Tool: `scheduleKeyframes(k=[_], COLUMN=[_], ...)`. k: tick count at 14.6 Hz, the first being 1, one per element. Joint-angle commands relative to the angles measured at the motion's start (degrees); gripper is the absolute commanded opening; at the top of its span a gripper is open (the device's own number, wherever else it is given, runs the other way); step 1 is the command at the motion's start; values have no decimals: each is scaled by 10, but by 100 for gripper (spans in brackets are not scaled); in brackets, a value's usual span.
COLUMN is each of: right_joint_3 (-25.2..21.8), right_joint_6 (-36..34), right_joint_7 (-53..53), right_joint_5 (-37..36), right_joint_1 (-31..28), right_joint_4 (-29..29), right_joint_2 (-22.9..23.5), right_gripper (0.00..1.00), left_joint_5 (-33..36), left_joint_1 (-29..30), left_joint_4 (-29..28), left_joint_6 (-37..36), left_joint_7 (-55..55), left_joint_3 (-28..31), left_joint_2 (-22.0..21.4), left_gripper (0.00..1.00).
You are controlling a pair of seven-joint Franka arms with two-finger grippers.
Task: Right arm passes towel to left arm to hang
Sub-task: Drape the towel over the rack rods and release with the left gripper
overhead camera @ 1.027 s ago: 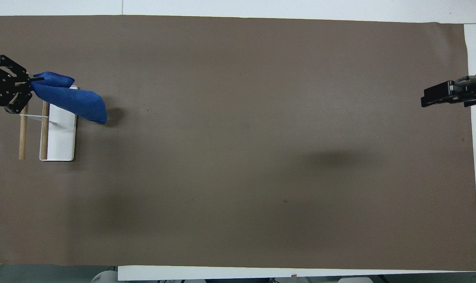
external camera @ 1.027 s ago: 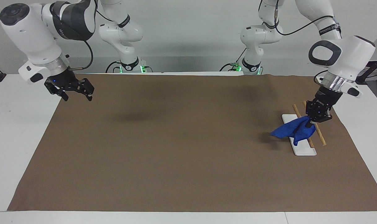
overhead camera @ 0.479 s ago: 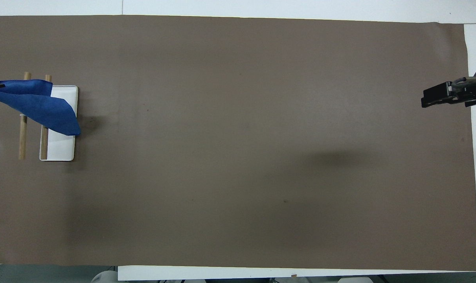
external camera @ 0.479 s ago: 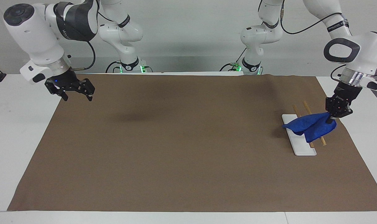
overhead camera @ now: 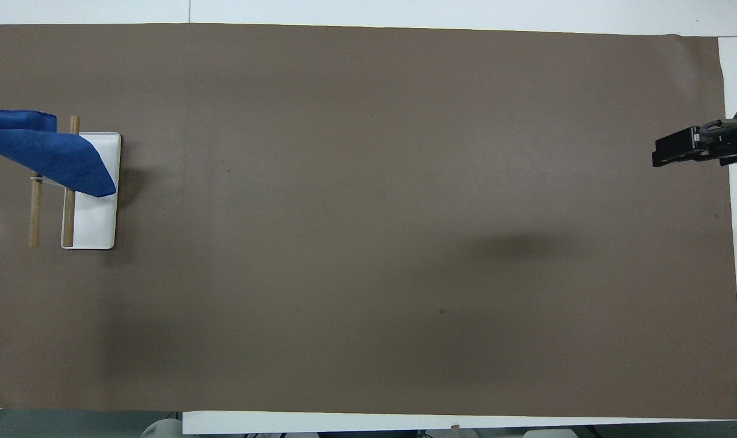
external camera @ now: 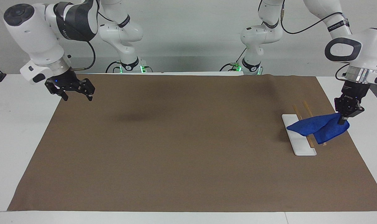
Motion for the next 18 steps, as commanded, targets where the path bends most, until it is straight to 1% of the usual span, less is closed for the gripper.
scheduleKeyframes(k=[1,3,8,10,14,17,18], right_joint_3=[2,2,2,2,2,2,2], right_joint_6=[-7,-7,-7,-7,-7,-7,-7], right_joint_7=[-7,-7,-6,-5,-5,-5,-5], right_joint_5=[-9,-8,-8,-8,-8,-8,-8], right_joint_1=[-4,-4,-4,-4,-4,-4,-4], right_joint_4=[-3,-3,-3,-3,-3,-3,-3], right_joint_2=[-5,-5,-5,-5,-4,-4,-4], right_gripper=[100,100,100,100,100,100,100], left_joint_5=[1,1,1,0,0,3,3], left_joint_1=[2,3,16,16,16,13,12], left_joint_4=[-12,-17,-17,-9,13,-5,-20], left_joint_6=[36,65,69,93,97,96,97], left_joint_7=[10,4,2,-21,-78,-81,-81], left_joint_3=[6,8,15,22,25,27,28], left_joint_2=[3,16,33,36,46,42,39], left_gripper=[2,2,2,2,2,2,2])
